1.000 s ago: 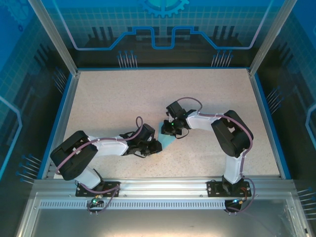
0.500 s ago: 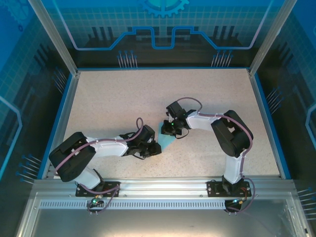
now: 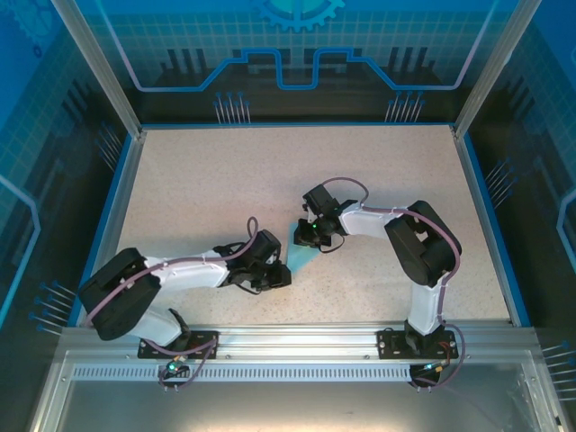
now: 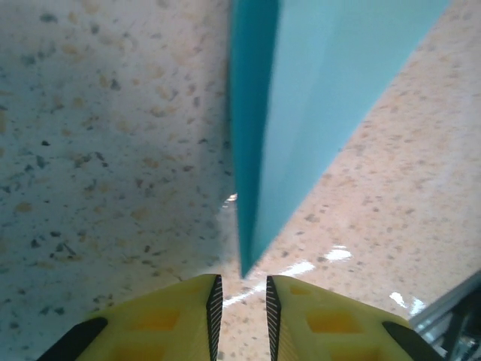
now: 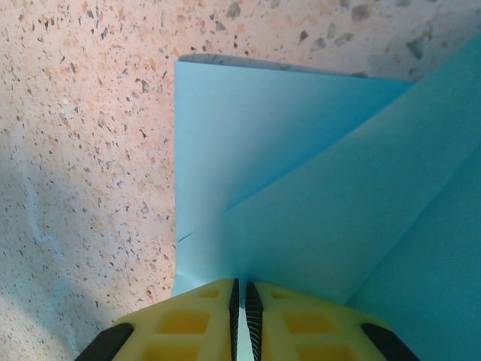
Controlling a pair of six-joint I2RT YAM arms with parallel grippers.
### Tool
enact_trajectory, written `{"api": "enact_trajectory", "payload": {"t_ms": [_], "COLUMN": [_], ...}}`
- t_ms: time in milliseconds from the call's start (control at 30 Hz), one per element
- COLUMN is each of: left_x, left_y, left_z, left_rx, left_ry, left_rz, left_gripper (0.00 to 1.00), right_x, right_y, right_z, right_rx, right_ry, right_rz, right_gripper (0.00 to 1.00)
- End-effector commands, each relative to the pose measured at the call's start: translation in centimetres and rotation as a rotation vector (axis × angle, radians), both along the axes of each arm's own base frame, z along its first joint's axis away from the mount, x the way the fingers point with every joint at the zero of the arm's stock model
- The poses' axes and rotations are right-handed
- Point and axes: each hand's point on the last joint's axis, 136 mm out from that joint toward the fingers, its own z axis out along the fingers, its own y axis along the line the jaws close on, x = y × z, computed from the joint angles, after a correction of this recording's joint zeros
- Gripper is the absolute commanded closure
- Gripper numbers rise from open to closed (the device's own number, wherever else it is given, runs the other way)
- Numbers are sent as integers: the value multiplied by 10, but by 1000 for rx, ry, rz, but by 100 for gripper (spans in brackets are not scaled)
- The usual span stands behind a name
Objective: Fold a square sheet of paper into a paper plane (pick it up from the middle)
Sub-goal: Fourth fold the wing at the center of the table.
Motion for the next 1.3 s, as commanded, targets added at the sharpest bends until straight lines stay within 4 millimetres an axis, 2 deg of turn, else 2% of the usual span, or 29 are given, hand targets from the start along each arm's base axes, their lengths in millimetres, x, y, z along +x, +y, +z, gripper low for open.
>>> {"api": "enact_trajectory", "payload": {"t_ms": [0, 133, 267, 433, 600, 767, 967, 1133, 1267], "left_x": [17, 41, 53, 61, 65, 62, 54, 42, 38], "left_y": [-8, -12, -18, -25, -10, -11, -1, 10, 14], "left_z": [30, 55, 58, 41, 14, 4, -13, -32, -37], "left_rx": [-90, -133, -149, -121, -24, -27, 25, 68, 80], "left_ry": [-112, -219, -235, -205, -179, -150, -110, -62, -48], "left_rz": [22, 65, 76, 81, 124, 121, 125, 132, 136], "left_gripper": [76, 77, 78, 82, 86, 91, 95, 98, 100], "right_x": [-12, -12, -11, -9, -8, -5, -1, 8, 10], "right_y": [-21, -21, -21, -18, -16, -12, -7, 0, 6], "right_z": [-34, -34, -33, -30, -26, -20, -12, 15, 38], "right_rx": [-107, -102, -98, -87, -73, -57, -25, 42, 95], "right_ry": [64, 64, 63, 60, 56, 43, 27, -37, -104], "right_rz": [-31, -31, -33, -34, -30, -29, -19, 8, 46], "right_gripper": [86, 86, 86, 86, 86, 86, 86, 86, 86]}}
